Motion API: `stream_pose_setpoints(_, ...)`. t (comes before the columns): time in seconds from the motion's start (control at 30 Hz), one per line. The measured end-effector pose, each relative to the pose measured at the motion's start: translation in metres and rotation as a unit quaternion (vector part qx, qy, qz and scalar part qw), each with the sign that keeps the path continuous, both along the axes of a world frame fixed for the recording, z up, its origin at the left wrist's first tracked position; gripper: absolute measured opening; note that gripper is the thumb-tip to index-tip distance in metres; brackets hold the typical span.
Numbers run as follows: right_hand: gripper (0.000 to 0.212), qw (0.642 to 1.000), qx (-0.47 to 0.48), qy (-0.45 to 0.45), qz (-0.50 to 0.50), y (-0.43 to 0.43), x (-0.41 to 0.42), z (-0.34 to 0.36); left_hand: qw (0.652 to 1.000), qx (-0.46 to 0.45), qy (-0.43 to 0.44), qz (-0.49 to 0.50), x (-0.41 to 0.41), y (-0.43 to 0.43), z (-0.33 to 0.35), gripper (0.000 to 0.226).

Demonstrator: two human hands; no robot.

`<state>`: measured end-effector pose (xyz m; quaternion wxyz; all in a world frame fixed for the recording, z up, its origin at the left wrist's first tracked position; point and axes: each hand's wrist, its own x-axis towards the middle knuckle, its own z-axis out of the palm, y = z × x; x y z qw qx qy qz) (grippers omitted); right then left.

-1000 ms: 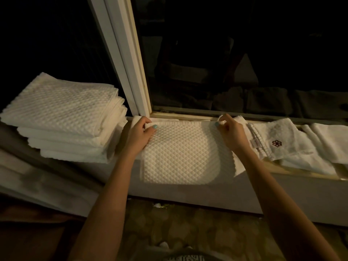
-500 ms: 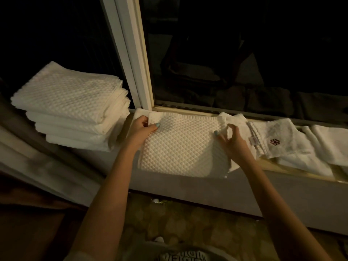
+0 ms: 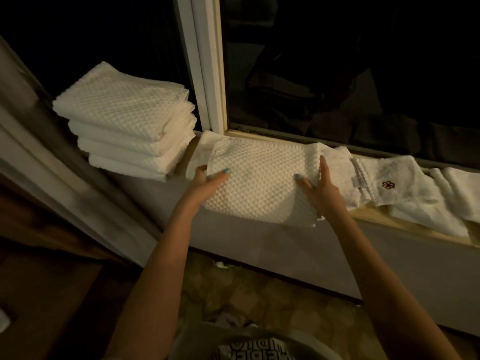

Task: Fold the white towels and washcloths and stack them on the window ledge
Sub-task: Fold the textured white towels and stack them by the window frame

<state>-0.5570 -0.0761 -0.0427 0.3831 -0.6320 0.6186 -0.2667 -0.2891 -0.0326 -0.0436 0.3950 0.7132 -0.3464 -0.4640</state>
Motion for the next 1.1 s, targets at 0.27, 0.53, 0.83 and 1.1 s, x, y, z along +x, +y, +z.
stream_pose_setpoints(0.27,0.082,0.993,0.021,-0.111,-0.015,0.005,-0.003,-0.001,0.998,0.035,0.051,0.025,0.001,-0.009,0.001,0.094)
stream_pose_setpoints(0.53,0.063,0.982,-0.003,-0.183,0.035,0.003,-0.003,0.006,0.992,-0.121,-0.015,0.025,0.000,-0.013,-0.002,0.072)
stream_pose_setpoints(0.83,0.054,0.983,-0.034,-0.169,0.062,-0.004,-0.009,-0.001,0.976,-0.189,-0.100,-0.033,0.009,-0.008,0.001,0.064)
stream_pose_setpoints(1.1,0.045,0.979,-0.023,-0.186,0.075,-0.009,-0.008,0.010,0.971,-0.196,0.001,-0.139,0.006,-0.017,0.029,0.060)
